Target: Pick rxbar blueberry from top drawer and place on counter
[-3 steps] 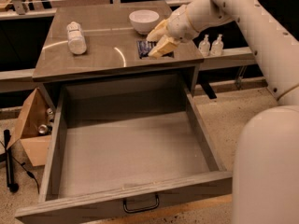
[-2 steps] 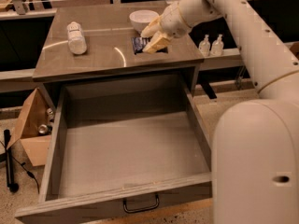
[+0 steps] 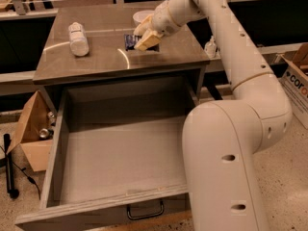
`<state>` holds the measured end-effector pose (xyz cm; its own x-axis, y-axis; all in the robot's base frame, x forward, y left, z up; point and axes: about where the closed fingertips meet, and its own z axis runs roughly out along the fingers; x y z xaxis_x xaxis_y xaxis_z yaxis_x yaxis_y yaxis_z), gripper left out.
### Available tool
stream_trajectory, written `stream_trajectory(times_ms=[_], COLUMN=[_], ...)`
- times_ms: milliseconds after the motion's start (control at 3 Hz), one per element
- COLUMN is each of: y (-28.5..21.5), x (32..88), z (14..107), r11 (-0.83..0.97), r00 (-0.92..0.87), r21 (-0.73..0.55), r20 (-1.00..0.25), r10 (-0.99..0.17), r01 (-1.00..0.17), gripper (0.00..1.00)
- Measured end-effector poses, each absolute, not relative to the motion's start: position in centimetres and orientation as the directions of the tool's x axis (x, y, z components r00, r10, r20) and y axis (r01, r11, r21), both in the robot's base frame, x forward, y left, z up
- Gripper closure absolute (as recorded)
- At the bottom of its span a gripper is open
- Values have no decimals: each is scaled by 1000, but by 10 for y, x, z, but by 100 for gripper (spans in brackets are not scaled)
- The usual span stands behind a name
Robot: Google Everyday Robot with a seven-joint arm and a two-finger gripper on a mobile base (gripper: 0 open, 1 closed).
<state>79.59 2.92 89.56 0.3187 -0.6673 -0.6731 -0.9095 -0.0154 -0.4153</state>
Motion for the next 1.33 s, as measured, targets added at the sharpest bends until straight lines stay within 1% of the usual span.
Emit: stream_trajectory(times_ms=[333, 1000, 1333], y=[40, 48, 40], x=[810, 820, 821], z=[886, 878, 877], r11=[-1, 4, 24], r00=[301, 293, 277], r21=[-411, -406, -398], r20=[-666, -667, -678], r10=[-682, -685, -681], r01=[-911, -914, -917], gripper=[53, 7, 0])
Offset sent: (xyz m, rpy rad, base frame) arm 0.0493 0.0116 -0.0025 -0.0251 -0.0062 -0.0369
